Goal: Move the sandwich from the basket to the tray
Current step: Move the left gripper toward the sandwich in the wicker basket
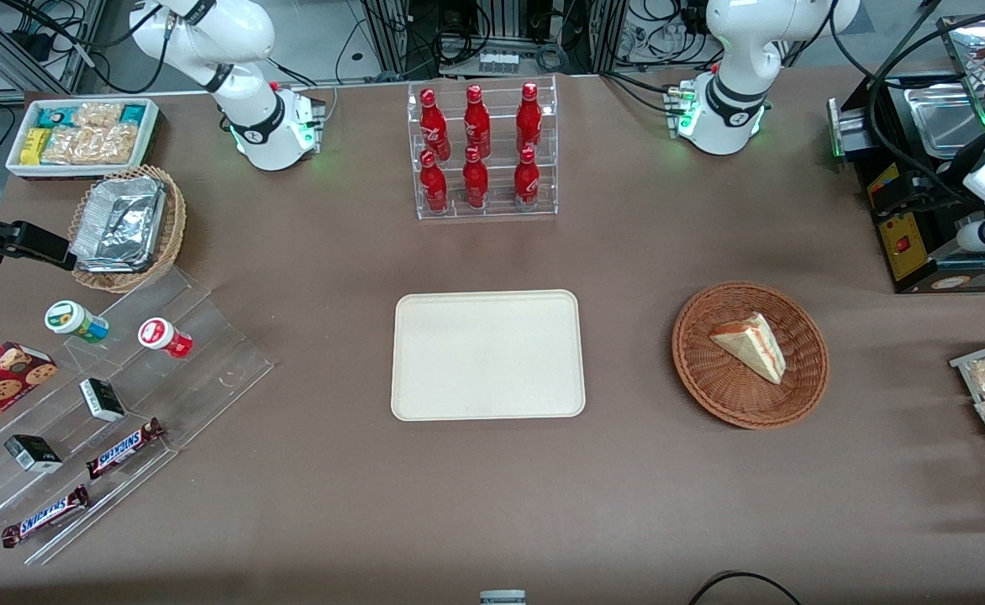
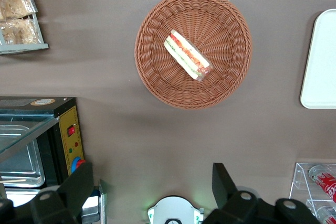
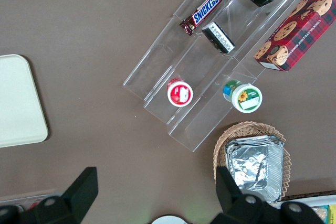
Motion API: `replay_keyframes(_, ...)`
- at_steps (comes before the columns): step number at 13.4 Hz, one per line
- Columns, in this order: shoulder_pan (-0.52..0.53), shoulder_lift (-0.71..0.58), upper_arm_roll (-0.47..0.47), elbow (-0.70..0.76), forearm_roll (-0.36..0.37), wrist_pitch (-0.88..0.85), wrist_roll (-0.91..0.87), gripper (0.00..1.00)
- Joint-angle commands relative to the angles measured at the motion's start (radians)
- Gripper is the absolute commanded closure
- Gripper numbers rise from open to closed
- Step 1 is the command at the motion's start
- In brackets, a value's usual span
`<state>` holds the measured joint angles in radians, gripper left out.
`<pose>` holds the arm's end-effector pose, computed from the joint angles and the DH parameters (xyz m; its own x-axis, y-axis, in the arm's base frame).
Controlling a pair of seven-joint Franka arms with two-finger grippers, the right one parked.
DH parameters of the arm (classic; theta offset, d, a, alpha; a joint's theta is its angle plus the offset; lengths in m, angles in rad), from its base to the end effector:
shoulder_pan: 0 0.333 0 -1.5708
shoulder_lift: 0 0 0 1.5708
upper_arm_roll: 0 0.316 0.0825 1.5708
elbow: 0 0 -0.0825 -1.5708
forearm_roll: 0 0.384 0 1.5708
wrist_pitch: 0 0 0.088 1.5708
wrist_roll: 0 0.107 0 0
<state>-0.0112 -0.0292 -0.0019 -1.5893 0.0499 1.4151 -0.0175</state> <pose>0.5280 -0.0010 0.6194 0.9896 0.0123 -0.1434 0.0048 -0.9986 -0.0525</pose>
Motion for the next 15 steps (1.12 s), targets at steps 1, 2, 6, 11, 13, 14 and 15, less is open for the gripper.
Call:
replay_keyframes(1, -0.001, -0.006, -0.003, 0.012, 0.015, -0.022, -0.015, 0.0)
replay_keyframes(2, -0.001, 0.0, -0.003, 0.014, 0.015, -0.022, -0.018, 0.0)
replay_keyframes(6, 0.013, 0.087, -0.001, -0.023, 0.027, 0.045, -0.05, 0.0)
replay_keyframes(11, 0.016, 0.094, -0.006, -0.283, 0.019, 0.374, -0.345, 0.0)
replay_keyframes(13, 0.008, 0.091, -0.01, -0.4, 0.018, 0.523, -0.497, 0.0)
replay_keyframes(14, -0.002, 0.091, -0.01, -0.444, 0.016, 0.589, -0.556, 0.0)
replay_keyframes(15, -0.007, 0.092, -0.012, -0.477, 0.004, 0.638, -0.608, 0.0)
